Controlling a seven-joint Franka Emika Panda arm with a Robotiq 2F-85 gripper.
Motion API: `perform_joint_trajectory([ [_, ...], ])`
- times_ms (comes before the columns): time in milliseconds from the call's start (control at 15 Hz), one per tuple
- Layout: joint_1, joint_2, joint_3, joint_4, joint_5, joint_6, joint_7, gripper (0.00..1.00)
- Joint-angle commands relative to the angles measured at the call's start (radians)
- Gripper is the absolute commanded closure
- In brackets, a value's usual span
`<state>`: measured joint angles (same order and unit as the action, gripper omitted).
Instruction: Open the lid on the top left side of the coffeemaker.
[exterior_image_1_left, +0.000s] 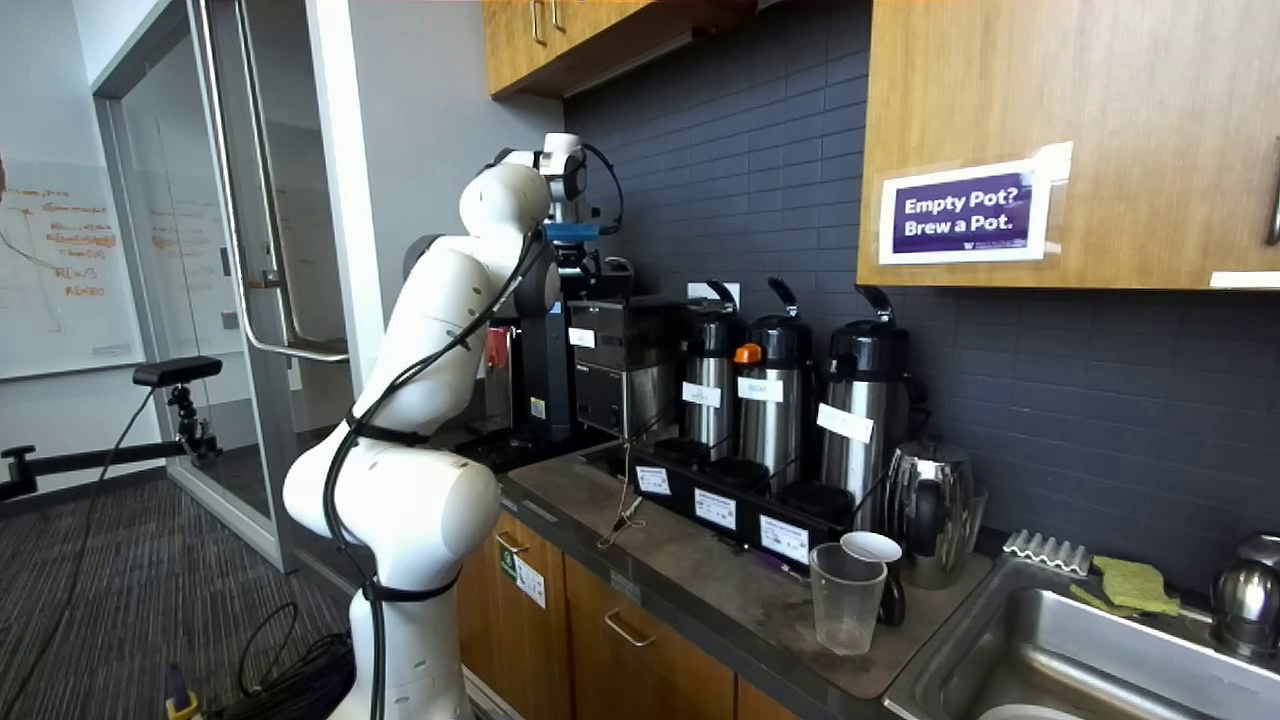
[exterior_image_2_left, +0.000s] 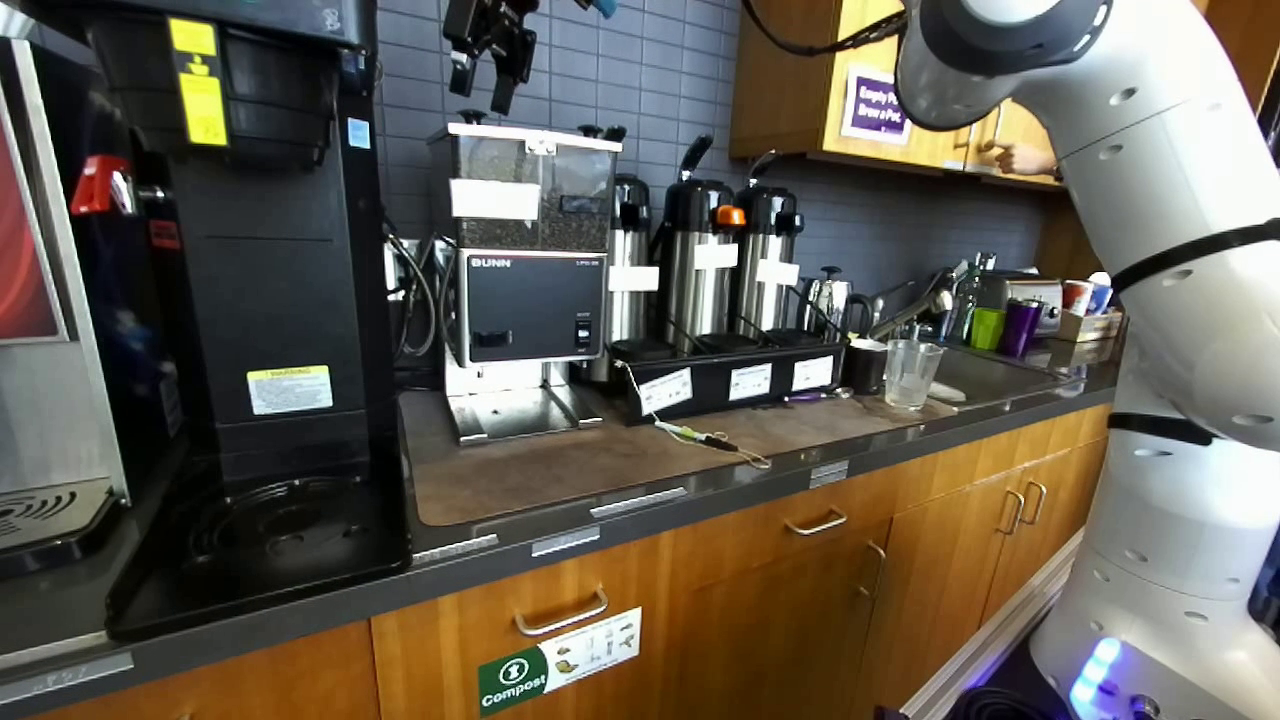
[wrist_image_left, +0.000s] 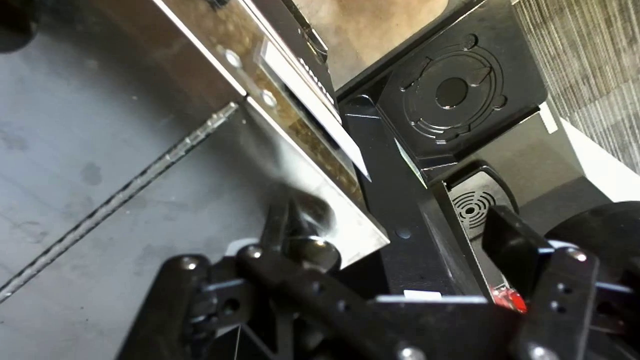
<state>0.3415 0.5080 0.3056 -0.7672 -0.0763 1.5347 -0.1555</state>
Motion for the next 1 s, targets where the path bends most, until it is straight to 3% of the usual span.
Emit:
perform_joint_trajectory([
  [0, -0.001, 0.011, 0.000, 0.020, -0.015, 0.019, -0.061, 0.00],
  [933, -0.010, 0.025, -0.013, 0.020, -0.010, 0.044, -0.159, 0.00],
])
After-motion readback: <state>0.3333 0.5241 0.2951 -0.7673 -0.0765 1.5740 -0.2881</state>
